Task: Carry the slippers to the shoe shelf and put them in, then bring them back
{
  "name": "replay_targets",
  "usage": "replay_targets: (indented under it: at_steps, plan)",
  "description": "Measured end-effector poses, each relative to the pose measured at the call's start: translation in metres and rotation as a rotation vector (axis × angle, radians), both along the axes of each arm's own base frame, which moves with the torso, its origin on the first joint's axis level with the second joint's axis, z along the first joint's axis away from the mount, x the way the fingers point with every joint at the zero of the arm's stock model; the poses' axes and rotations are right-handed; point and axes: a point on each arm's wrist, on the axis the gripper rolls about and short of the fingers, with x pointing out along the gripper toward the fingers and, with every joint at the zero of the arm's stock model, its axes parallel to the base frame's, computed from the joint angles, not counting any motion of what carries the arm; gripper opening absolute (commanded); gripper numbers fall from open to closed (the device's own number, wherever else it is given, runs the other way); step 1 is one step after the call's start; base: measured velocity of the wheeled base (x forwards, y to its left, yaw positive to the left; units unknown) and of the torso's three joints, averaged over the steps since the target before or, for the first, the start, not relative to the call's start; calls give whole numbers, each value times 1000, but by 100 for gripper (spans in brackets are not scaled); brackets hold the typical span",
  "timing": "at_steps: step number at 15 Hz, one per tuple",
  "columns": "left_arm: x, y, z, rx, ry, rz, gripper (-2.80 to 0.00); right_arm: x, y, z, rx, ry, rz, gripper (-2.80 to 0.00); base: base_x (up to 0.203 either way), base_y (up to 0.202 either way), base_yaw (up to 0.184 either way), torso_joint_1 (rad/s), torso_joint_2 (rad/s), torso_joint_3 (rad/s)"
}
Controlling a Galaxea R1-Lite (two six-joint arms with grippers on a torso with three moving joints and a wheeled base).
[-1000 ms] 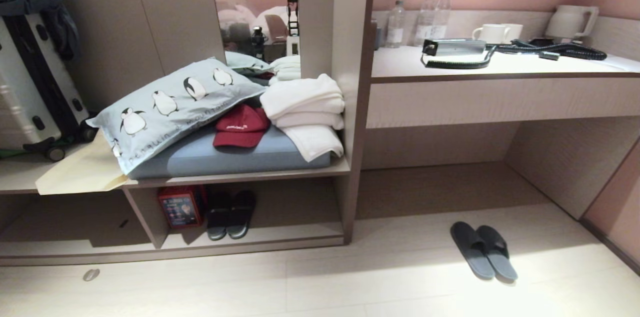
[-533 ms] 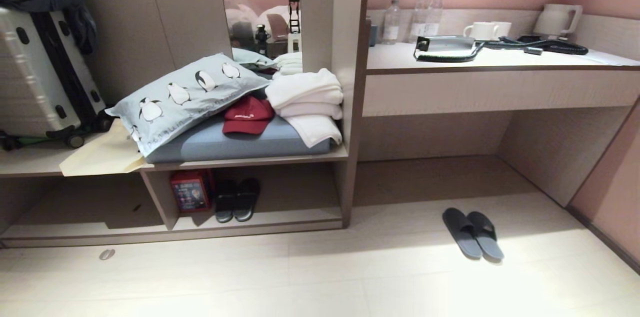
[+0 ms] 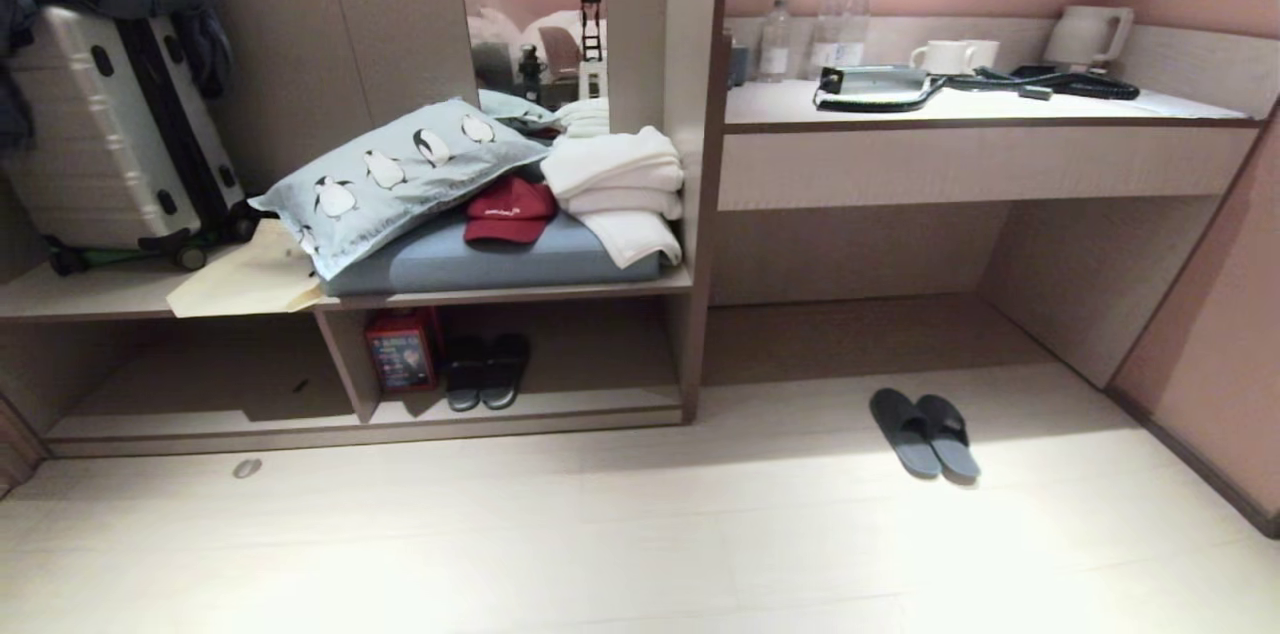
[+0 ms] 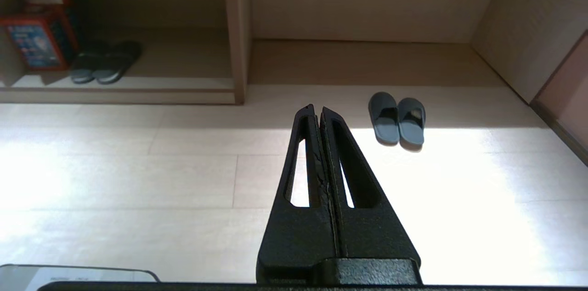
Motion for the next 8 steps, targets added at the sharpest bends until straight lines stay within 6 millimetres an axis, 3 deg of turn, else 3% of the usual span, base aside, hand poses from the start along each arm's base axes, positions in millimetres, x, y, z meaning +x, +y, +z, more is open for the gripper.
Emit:
replay_targets:
  at_steps: [8]
  plan:
    - [0, 0, 0, 1, 1, 0, -280, 0, 0, 0, 0, 0, 0, -280, -196, 0, 0, 3, 1, 4]
